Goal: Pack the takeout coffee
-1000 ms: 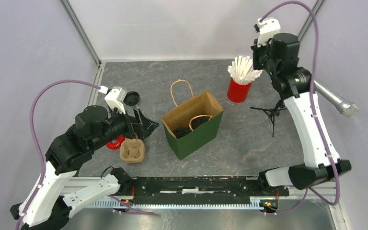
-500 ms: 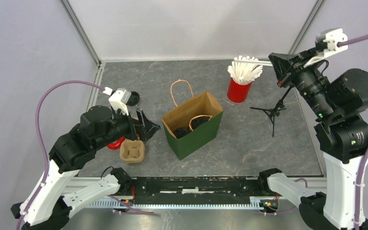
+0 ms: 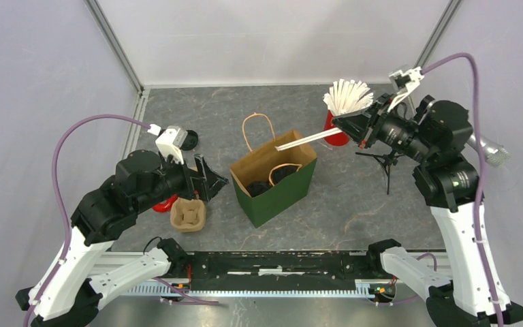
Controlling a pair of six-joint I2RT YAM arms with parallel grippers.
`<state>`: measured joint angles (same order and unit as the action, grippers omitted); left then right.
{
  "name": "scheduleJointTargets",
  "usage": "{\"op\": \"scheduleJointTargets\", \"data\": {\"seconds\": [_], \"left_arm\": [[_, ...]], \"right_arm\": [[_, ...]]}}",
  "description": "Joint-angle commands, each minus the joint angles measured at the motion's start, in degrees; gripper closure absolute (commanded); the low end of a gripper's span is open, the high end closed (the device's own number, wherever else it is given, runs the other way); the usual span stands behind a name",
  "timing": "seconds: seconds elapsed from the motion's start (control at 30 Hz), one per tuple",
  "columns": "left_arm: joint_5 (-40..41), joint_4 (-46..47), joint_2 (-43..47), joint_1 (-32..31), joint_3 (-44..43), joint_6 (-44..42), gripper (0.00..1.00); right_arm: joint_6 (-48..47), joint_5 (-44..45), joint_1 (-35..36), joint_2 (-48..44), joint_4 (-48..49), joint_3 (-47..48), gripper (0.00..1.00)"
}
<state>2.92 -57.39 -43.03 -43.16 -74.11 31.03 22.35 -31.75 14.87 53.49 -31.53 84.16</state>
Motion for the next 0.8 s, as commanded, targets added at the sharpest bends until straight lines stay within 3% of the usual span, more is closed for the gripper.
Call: {"op": "scheduleJointTargets", "data": {"seconds": [0.0, 0.27, 0.4, 0.77], "left_arm": [[0.09, 0.78, 0.34, 0.0, -1.13, -0.15, 0.0], [0.84, 0.78, 0.67, -0.02, -0.58, 0.27, 0.0], [1.26, 0.86, 1.05, 0.0, 0.34, 0.93, 0.0], [3.04, 0.81, 1.54, 0.0, 0.21, 0.24, 0.0]], "right_arm": [[7.34, -8.66, -0.15, -0.49, 8.51, -4.23, 1.0], [7.3, -11.37, -0.07, 2.44, 6.64, -7.6, 1.0], [10.49, -11.79, 0.39, 3.57, 12.55, -12.77, 1.0], [8.27, -5.67, 9.88, 13.39, 13.76, -12.44, 0.98]]}}
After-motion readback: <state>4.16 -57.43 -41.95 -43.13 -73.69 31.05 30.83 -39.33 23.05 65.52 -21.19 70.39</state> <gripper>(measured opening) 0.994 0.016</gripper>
